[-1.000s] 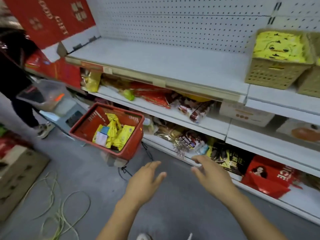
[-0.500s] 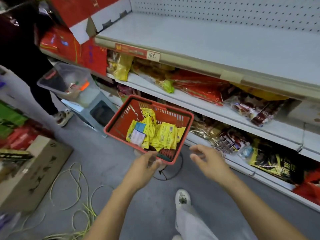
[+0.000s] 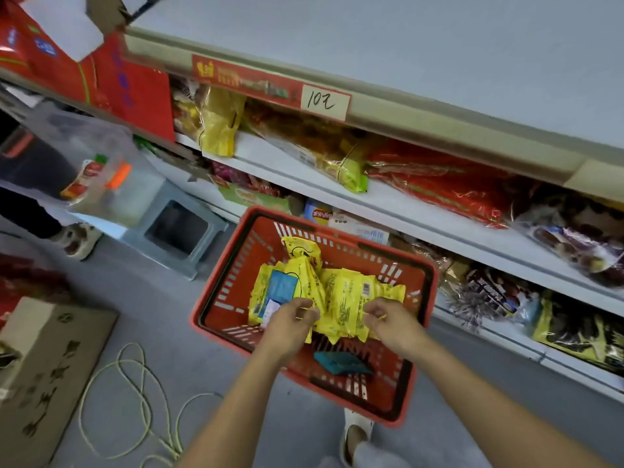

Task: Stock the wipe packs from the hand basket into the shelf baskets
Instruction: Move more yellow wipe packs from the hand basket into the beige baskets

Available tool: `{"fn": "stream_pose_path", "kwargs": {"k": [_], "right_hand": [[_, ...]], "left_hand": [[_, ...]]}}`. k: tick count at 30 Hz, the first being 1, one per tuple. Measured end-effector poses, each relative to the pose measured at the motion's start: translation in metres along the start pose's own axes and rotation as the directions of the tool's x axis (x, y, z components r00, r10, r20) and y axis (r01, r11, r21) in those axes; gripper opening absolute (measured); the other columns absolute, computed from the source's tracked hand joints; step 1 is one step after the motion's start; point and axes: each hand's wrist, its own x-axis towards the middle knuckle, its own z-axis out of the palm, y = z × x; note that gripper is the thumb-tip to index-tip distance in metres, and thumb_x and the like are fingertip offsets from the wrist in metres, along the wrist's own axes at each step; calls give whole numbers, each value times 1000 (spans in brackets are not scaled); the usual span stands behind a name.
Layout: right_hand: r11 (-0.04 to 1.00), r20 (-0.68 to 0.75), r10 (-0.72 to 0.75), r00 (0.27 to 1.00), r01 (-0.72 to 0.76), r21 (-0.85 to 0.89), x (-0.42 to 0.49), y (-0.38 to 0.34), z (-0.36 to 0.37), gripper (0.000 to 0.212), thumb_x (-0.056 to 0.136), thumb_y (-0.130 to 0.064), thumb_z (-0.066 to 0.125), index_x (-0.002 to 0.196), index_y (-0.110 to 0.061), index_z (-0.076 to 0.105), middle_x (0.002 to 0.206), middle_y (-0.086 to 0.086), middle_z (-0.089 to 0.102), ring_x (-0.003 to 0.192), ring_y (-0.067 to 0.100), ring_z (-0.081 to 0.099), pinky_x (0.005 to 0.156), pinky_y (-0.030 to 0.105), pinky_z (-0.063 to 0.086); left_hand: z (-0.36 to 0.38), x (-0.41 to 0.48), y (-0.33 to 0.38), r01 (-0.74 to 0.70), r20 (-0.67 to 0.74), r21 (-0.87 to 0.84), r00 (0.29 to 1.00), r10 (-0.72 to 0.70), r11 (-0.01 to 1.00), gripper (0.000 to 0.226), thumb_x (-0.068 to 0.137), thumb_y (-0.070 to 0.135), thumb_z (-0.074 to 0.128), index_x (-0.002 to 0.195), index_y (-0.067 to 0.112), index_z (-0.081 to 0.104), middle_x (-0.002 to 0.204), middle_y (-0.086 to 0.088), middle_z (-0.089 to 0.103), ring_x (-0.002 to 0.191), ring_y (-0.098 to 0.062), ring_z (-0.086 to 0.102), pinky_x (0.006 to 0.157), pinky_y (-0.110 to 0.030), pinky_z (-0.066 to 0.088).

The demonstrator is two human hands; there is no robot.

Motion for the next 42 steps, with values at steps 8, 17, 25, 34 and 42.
{"fn": "stream_pose_path", "kwargs": {"k": [8,17,25,34,42], "right_hand": [[946,-185,312,932,-323,-29,88,18,34,53,95,-25,55,141,-6,37,143,12,45,129,30,46,103,33,39],[944,-404,316,858,-328,41,127,35,58,61,84,-29,69,134,-17,36,127,10,56,117,32,54,95,41,46],[916,-274,341,899,-252,313,101,32,60,18,82,-22,73,92,-11,64,97,1,68,89,20,65,79,31,51],[803,-347,229,910,24,595,25,13,66,23,89,-11,66,106,-25,60,105,-5,68,102,17,64,90,38,50],[784,-474,167,865,175,596,-19,-9,59,29,86,-3,66,97,-29,60,96,-9,70,90,8,66,79,30,51]], "left_hand": [[20,121,-30,70,-65,108,996,-64,992,67,92,34,63,146,10,33,141,-11,47,125,-30,49,96,-41,47],[52,156,-37,152,-309,465,951,-1,872,80,78,52,71,131,7,33,131,-11,36,124,-32,38,85,-47,47],[14,151,-35,107,-162,210,984,-73,972,72,75,0,71,133,3,28,133,-21,32,97,-40,54,76,-46,52],[-17,94,-58,292,199,-418,953,-227,860,18,83,-2,71,85,8,56,82,-14,64,66,-23,54,54,-27,44],[-19,48,-39,241,227,-498,963,-143,833,17,80,20,72,74,23,57,96,1,65,108,-23,54,100,-42,37]]}}
